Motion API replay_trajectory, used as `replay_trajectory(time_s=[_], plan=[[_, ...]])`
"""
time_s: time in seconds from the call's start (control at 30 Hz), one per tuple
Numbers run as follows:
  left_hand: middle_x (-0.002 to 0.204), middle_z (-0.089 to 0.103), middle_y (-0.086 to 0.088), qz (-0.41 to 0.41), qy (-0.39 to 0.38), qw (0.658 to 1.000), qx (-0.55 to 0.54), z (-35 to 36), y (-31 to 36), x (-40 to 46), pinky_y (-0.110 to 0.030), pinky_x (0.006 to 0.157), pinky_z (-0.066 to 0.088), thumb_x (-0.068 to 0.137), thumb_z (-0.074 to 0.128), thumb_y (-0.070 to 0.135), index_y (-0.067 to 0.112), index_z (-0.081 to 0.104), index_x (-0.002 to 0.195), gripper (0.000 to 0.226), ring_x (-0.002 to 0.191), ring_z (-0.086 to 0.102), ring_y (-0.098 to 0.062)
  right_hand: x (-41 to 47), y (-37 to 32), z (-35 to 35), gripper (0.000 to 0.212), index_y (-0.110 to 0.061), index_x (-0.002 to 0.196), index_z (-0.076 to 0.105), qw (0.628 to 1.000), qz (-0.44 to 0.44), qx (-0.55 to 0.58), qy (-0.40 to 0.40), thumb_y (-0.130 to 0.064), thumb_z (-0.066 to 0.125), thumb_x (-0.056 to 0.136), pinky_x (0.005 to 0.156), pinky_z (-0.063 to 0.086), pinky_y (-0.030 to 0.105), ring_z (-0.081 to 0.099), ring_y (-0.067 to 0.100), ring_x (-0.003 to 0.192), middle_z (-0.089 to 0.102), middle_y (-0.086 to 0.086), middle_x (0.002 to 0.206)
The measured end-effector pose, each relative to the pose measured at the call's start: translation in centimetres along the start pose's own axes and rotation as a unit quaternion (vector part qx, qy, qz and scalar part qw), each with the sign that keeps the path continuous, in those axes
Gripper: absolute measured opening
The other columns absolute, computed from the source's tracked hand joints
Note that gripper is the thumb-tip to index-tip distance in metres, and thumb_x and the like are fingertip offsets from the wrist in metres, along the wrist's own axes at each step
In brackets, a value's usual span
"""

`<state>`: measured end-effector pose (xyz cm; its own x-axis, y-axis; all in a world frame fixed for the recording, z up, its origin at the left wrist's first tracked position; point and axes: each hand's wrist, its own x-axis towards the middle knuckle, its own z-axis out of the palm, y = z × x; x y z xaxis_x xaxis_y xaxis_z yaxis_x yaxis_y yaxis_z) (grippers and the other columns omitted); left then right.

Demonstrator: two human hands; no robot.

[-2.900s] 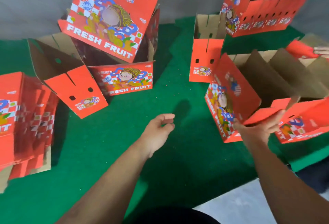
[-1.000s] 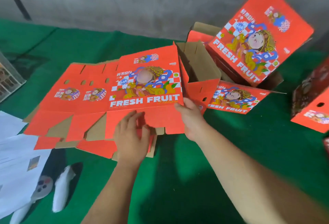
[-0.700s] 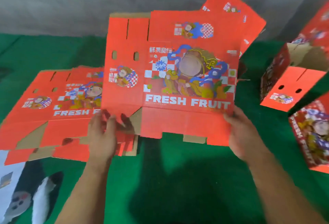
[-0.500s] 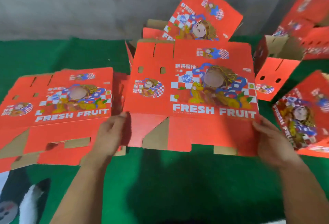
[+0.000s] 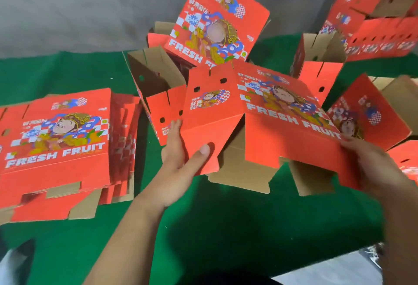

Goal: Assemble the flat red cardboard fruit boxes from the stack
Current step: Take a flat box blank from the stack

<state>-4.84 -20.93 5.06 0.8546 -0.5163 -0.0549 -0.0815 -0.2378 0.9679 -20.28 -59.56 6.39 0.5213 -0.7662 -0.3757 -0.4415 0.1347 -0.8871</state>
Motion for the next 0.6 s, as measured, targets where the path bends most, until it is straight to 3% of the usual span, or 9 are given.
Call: replay_trajectory(time_s=[0.07,0.13,0.2,0.23,0.33,0.4,0.5,0.6], plan=[[0.149,0.026,0.047,0.038,0.004,0.998,0.042,0.7,0.7,0.0,-0.017,0.113,0.011,0.074,0.037,0.098,0.057,0.028,0.152,0.088,0.144,0.009,0.014,0.7,-0.7,-1.5,0.038,-0.025,0.096,0.078,0.995,-0.025,-0.092,0.000,-0.056,0.064,0.078,0.053,0.049,0.035,0.065,0.023,0.058,0.072,0.005,0.075],[0.148,0.036,0.043,0.073,-0.004,0.997,0.030,2.0,1.5,0.0,-0.016,0.115,0.012,0.081,0.031,0.095,0.051,0.047,0.145,0.080,0.149,0.014,0.008,1.1,-2.1,-2.3,0.042,-0.037,0.089,0.077,0.984,-0.058,-0.169,-0.011,-0.072,0.057,0.077,0.067,0.053,0.040,0.066,0.028,0.074,0.073,0.005,0.091],[0.150,0.039,0.039,0.071,-0.011,0.997,-0.007,4.0,1.9,0.1,-0.027,0.121,0.016,0.086,0.034,0.090,0.054,0.041,0.150,0.074,0.149,0.020,0.002,1.3,-3.1,-2.4,0.034,-0.061,0.093,0.072,0.974,-0.095,-0.200,-0.039,-0.079,0.053,0.071,0.078,0.055,0.040,0.067,0.023,0.093,0.069,-0.012,0.117],[0.149,0.038,0.039,0.063,-0.007,0.998,-0.015,4.9,1.9,0.2,-0.035,0.123,0.017,0.088,0.038,0.085,0.058,0.035,0.152,0.069,0.149,0.021,0.001,1.2,-3.5,-2.1,0.036,-0.064,0.098,0.071,0.970,-0.112,-0.210,-0.057,-0.079,0.053,0.070,0.080,0.055,0.038,0.068,0.018,0.095,0.070,-0.016,0.118],[0.151,0.035,0.036,0.033,0.013,0.999,-0.022,6.8,1.8,0.5,-0.048,0.128,0.013,0.085,0.049,0.075,0.060,0.027,0.154,0.074,0.150,0.019,0.001,1.3,-3.1,-0.4,0.026,-0.053,0.108,0.073,0.963,-0.116,-0.219,-0.106,-0.067,0.062,0.089,0.069,0.049,0.025,0.064,-0.006,0.084,0.066,-0.027,0.109],[0.148,0.033,0.041,0.015,0.036,0.999,-0.020,7.0,1.7,0.8,-0.048,0.128,0.011,0.079,0.054,0.075,0.061,0.028,0.153,0.079,0.147,0.018,0.009,1.4,-2.3,0.4,0.031,-0.052,0.124,0.065,0.967,-0.081,-0.202,-0.130,-0.060,0.062,0.095,0.066,0.056,0.028,0.068,-0.001,0.086,0.064,-0.024,0.115],[0.142,0.034,0.039,0.029,0.062,0.998,0.012,7.4,1.9,1.1,-0.039,0.122,0.017,0.076,0.059,0.072,0.067,0.028,0.149,0.080,0.135,0.016,0.021,1.5,-1.7,0.7,0.047,-0.050,0.141,0.056,0.966,-0.059,-0.190,-0.165,-0.063,0.059,0.096,0.085,0.059,0.044,0.068,0.019,0.109,0.064,-0.013,0.127],[0.131,0.033,0.033,0.024,0.078,0.995,0.060,8.1,2.2,1.1,-0.028,0.110,0.023,0.069,0.062,0.071,0.065,0.025,0.151,0.090,0.122,0.020,0.020,1.1,-2.0,0.5,0.048,-0.057,0.133,0.056,0.964,-0.084,-0.176,-0.179,-0.072,0.057,0.087,0.081,0.053,0.036,0.065,0.008,0.106,0.063,-0.020,0.125]])
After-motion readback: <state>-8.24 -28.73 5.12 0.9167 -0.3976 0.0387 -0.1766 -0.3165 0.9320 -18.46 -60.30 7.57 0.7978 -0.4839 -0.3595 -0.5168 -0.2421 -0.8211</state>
